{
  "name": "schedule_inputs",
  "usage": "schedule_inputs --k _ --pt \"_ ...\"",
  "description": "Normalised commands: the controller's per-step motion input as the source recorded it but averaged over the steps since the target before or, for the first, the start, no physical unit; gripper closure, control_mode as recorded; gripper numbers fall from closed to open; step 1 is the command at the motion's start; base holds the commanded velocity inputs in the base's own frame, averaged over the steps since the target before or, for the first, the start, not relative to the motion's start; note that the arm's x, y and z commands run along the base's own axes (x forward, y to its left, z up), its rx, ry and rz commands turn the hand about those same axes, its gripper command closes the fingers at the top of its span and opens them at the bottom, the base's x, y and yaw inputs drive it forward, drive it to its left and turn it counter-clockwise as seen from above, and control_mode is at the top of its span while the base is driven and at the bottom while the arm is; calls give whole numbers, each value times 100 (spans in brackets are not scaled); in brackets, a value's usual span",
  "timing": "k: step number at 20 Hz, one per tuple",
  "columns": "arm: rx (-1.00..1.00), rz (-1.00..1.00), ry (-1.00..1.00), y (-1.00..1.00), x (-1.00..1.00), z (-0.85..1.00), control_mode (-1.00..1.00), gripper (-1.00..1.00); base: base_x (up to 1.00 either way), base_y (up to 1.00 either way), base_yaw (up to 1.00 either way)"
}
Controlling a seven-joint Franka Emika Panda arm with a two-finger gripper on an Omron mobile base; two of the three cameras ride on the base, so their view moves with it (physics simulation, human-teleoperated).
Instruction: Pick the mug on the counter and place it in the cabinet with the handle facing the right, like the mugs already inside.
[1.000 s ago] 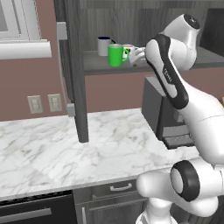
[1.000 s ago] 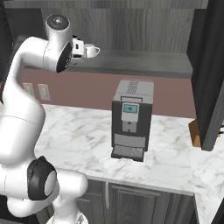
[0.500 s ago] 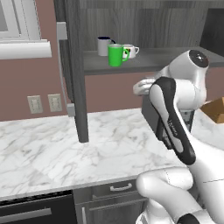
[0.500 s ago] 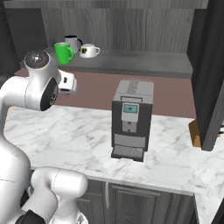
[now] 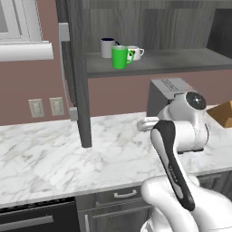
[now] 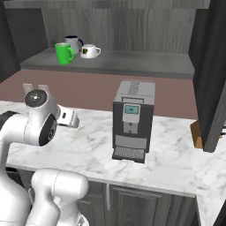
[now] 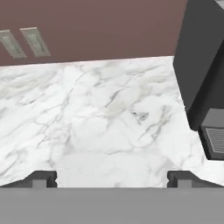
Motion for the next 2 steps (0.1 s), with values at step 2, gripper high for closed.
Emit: schedule_inputs --k 2 --pt "-2 -6 8 0 0 -78 -100 -100 0 0 0"
